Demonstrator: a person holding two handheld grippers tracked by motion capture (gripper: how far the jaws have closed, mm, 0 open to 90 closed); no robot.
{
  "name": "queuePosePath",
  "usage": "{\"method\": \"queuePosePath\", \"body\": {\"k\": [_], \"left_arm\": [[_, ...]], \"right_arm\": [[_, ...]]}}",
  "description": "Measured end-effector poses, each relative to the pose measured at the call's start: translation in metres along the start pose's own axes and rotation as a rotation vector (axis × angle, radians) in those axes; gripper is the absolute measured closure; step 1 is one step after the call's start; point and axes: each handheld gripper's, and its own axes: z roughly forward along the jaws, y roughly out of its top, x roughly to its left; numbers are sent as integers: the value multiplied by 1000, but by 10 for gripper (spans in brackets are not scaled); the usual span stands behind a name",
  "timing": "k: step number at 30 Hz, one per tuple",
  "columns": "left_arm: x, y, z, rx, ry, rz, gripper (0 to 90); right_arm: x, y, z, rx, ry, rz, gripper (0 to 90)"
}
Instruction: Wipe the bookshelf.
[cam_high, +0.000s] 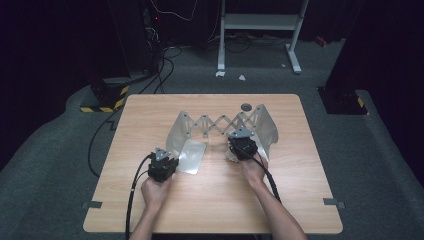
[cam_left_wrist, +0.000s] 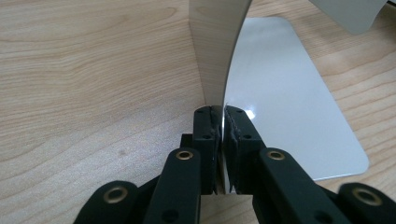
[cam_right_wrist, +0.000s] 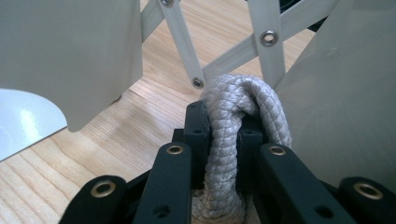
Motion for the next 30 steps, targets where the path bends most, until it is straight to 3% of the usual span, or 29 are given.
{"method": "queuePosePath", "body": {"k": [18, 30], "left_arm": [[0, 0, 0, 2, -3, 2, 827], [-1, 0, 0, 1, -3, 5, 828]], "right_arm": [[-7, 37, -19, -66, -21, 7, 803], [-13, 55, -32, -122, -30, 42, 803]]}}
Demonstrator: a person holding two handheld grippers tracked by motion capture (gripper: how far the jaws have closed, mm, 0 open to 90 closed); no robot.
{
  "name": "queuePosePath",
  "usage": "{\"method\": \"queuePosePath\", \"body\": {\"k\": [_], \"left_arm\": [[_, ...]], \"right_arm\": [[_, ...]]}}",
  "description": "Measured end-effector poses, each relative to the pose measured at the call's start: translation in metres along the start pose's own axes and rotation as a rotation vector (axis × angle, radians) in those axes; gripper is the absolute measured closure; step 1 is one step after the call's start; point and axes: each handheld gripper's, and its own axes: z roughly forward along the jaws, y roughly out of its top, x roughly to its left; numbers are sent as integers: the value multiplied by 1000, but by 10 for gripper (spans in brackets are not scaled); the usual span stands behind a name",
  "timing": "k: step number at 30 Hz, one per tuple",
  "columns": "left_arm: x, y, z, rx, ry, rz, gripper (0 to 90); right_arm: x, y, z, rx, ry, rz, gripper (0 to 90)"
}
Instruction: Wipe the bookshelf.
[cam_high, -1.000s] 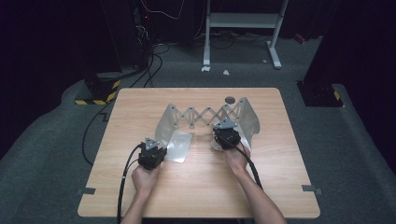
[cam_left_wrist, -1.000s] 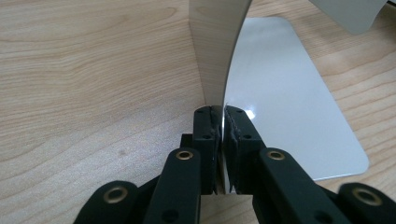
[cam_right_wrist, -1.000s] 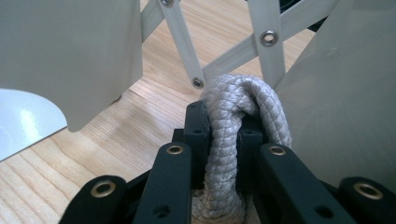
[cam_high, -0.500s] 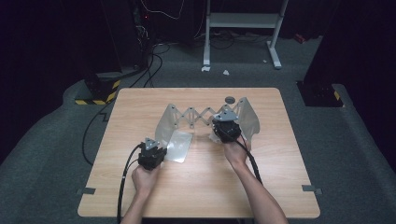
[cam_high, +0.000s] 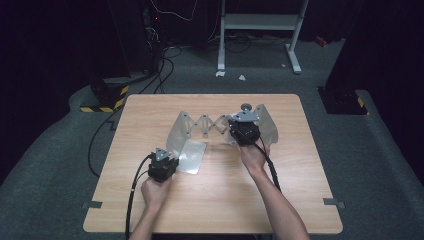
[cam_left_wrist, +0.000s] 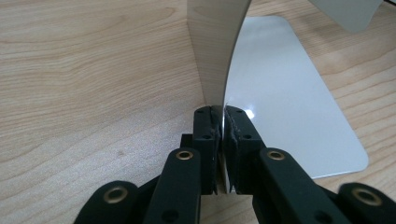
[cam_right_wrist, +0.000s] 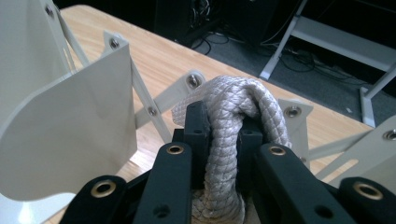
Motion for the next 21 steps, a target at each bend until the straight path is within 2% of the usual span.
{"method": "queuePosePath", "body": {"k": [8, 17, 21], "left_arm": [[0, 0, 0, 0, 0, 1, 828], [0, 0, 0, 0, 0, 0, 828], [0, 0, 0, 0, 0, 1, 828]], "right_arm": [[4, 0, 1, 7, 5, -10, 803], [14, -16, 14, 57, 30, -19, 803], [14, -25, 22, 85, 41, -3, 803]]}}
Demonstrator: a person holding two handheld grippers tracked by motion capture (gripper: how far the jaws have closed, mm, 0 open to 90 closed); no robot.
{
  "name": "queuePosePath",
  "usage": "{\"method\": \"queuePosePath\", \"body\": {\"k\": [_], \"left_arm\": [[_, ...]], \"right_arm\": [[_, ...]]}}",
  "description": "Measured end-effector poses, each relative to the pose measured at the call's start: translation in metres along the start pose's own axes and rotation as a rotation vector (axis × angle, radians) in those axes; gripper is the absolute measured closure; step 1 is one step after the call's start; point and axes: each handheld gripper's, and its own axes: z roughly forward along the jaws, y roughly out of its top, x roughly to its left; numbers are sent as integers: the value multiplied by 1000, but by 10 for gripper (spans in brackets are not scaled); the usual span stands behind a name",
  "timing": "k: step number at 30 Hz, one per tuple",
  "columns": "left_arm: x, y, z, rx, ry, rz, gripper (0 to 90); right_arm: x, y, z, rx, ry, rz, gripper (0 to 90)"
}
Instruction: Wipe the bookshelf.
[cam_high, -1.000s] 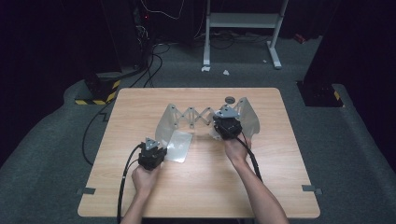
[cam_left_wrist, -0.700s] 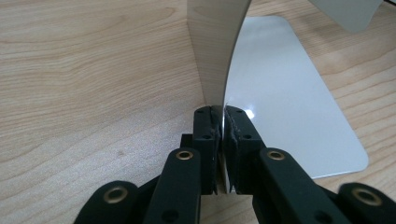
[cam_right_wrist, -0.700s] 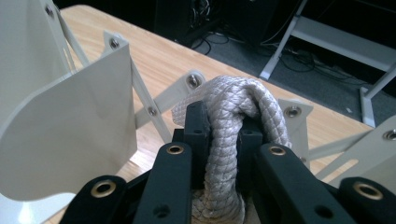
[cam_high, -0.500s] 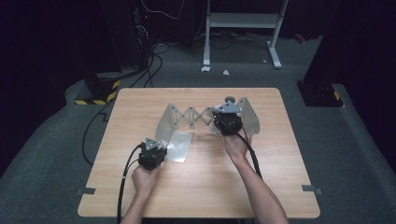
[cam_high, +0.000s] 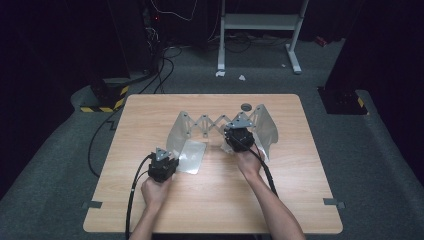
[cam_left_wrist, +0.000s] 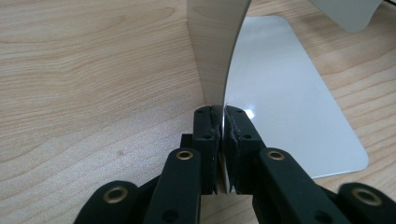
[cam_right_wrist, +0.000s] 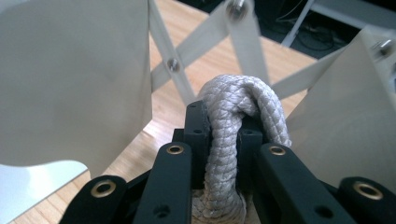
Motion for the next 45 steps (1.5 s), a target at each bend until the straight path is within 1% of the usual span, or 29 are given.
{"method": "queuePosePath", "body": {"k": [9, 13, 23, 25, 30, 31, 33, 35, 37, 39, 41, 45], "left_arm": [[0, 0, 0, -1, -1, -1, 828], [0, 0, 0, -1, -1, 0, 828], [0, 1, 2, -5, 1, 9, 829], [-1, 3, 3, -5, 3, 11, 828], [0, 3, 4, -3, 8, 14, 828], [0, 4, 4, -3, 8, 13, 828], [0, 4, 4, -3, 9, 14, 827], [-1, 4, 4, -3, 9, 14, 827], [-1, 4, 4, -2, 9, 15, 827], [-1, 4, 4, -1, 10, 15, 827], [-1, 4, 4, -2, 10, 15, 827], [-1, 4, 4, -2, 9, 15, 827]], "right_arm": [[3, -13, 20, 58, 16, 14, 804], [3, -17, 30, 82, 22, 30, 804], [2, -22, 48, 101, 20, 44, 804], [3, -21, 49, 96, 20, 41, 804], [4, -18, 50, 92, 33, 62, 804], [4, -16, 50, 98, 35, 59, 804], [4, -9, 49, 91, 40, 56, 804], [3, -4, 46, 68, 46, 59, 804], [3, 0, 46, 74, 56, 63, 804], [3, 5, 44, 69, 56, 50, 804], [3, 9, 42, 58, 56, 49, 804], [3, 15, 33, 17, 49, 44, 803]]}}
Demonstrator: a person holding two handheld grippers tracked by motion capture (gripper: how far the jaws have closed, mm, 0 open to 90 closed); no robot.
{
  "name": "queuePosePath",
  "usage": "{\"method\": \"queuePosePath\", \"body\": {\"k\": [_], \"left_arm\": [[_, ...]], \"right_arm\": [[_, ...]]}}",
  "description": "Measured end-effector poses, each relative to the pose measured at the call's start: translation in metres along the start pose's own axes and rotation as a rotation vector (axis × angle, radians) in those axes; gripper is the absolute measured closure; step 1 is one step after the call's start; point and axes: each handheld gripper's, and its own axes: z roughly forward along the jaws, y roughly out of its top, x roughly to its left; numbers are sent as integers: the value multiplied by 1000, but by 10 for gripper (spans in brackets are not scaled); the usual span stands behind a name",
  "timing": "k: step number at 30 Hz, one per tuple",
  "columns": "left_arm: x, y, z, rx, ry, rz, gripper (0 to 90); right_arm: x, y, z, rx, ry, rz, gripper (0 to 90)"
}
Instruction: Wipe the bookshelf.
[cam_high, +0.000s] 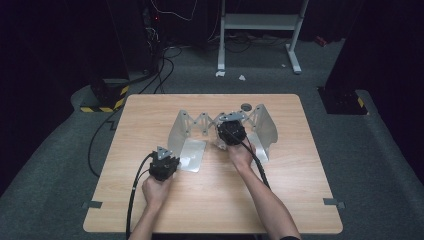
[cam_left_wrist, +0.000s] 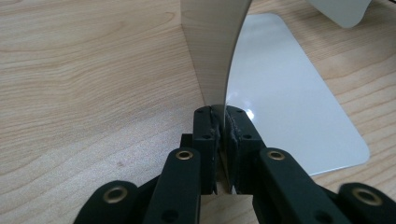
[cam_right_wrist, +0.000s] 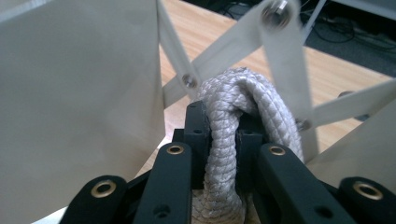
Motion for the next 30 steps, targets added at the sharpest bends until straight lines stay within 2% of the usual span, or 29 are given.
{"method": "queuePosePath", "body": {"k": [8, 19, 26, 30], "left_arm": [[0, 0, 0, 0, -2, -1, 826], [-1, 0, 0, -2, 3, 3, 826], [0, 0, 0, -2, 3, 3, 827], [0, 0, 0, -2, 3, 3, 827]], "right_arm": [[-1, 12, -11, -12, -8, -18, 803], [-2, 18, -22, -49, 0, -14, 802], [1, 30, -32, -71, -8, -39, 802], [0, 34, -36, -89, 5, -28, 803]]}}
